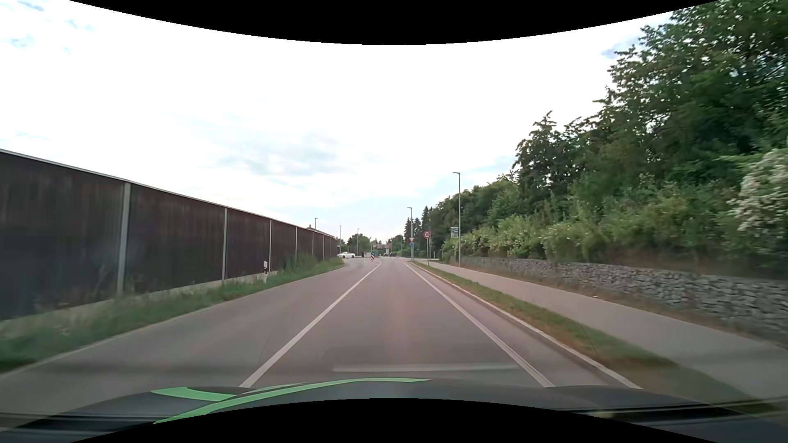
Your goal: Follow the waypoints while adhering to traffic rules and regulations
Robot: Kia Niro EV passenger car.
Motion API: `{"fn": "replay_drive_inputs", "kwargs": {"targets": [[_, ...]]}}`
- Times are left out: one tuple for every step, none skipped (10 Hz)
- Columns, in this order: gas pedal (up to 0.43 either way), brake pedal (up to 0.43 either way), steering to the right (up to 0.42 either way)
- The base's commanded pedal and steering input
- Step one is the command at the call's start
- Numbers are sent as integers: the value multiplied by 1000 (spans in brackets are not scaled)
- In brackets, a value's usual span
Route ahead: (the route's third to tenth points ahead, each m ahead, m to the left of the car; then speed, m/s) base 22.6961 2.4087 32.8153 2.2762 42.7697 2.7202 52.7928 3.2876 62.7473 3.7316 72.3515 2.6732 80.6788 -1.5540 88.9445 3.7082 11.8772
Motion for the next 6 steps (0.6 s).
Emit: {"fn": "replay_drive_inputs", "kwargs": {"targets": [[0,165,-5],[0,146,-5],[0,140,-3],[0,134,0],[0,128,4],[0,134,4]]}}
